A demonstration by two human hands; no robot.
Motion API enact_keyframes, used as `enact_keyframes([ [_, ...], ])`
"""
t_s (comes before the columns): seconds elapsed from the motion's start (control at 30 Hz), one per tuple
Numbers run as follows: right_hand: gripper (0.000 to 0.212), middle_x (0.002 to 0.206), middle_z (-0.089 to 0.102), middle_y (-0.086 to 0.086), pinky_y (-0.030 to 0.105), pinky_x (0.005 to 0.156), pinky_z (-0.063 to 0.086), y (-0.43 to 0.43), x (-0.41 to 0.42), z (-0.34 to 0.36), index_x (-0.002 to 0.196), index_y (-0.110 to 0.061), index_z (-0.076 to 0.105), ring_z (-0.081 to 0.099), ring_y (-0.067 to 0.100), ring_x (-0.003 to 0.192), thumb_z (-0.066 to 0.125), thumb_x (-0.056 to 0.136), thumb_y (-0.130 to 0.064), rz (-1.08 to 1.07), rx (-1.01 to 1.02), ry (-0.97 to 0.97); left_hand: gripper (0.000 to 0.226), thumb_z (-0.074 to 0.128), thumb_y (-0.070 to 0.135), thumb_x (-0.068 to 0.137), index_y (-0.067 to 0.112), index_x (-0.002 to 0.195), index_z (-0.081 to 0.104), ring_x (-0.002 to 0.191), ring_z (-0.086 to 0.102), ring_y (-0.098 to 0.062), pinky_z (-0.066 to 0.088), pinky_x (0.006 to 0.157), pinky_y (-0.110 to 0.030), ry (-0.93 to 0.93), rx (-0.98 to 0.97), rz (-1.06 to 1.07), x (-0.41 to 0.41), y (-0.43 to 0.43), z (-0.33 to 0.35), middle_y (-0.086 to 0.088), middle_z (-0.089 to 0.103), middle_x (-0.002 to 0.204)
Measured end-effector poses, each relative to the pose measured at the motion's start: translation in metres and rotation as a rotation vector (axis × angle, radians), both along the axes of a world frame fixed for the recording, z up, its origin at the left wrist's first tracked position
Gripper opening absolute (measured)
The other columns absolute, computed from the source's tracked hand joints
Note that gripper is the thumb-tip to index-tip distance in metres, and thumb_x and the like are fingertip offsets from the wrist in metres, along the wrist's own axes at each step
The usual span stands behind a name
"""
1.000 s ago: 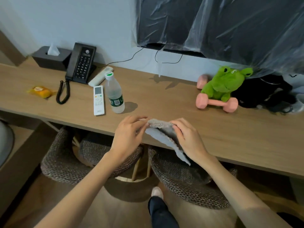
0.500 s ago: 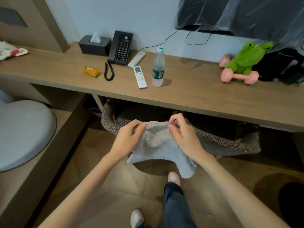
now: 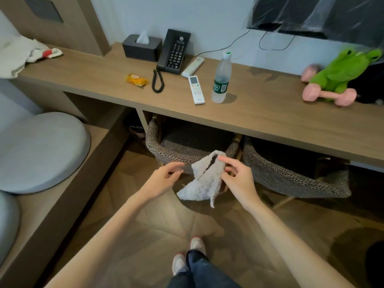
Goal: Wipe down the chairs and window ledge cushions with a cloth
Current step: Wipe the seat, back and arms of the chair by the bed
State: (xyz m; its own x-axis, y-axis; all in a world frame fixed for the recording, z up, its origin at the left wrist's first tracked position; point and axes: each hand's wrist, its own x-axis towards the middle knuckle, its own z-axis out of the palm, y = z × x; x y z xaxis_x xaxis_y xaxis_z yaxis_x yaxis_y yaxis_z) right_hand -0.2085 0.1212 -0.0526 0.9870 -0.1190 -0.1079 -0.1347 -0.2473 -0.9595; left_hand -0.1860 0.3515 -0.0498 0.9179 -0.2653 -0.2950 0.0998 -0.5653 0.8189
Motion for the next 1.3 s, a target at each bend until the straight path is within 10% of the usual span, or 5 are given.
enact_keyframes([
  [0.83,0.021,0.107,0.063,0.001,-0.001,0.065,0.041,-0.163,-0.073,-0.029,0.107,-0.011,0.065,0.057,-0.009,0.081,0.066,0.086,-0.007,-0.743,-0.271,0.08,0.043,0.047,0.021,0.099,0.026,0.141,0.039,0.113,0.052,-0.018,0.04,0.094,-0.024,-0.281,0.131,-0.678,0.057,-0.214,-0.015,-0.003,0.044,0.14],
  [1.1,0.015,0.105,0.063,0.007,0.023,0.078,0.051,-0.31,-0.1,-0.051,0.102,-0.007,0.065,0.063,0.017,0.091,0.065,0.09,-0.016,-0.582,-0.584,0.106,0.048,0.051,0.019,0.096,0.024,0.142,0.037,0.133,0.034,-0.025,0.036,0.107,-0.037,-0.291,0.277,-0.641,0.034,-0.355,-0.065,-0.004,0.036,0.144],
  [1.3,0.01,0.1,0.065,0.008,0.01,0.079,0.038,-0.379,-0.056,-0.06,0.097,-0.005,0.066,0.059,0.012,0.088,0.065,0.088,-0.01,-0.454,-0.624,-0.033,0.057,0.05,0.023,0.094,0.025,0.147,0.027,0.136,0.027,-0.032,0.028,0.11,-0.05,-0.211,0.539,-0.542,0.025,-0.42,-0.095,-0.006,0.028,0.149],
])
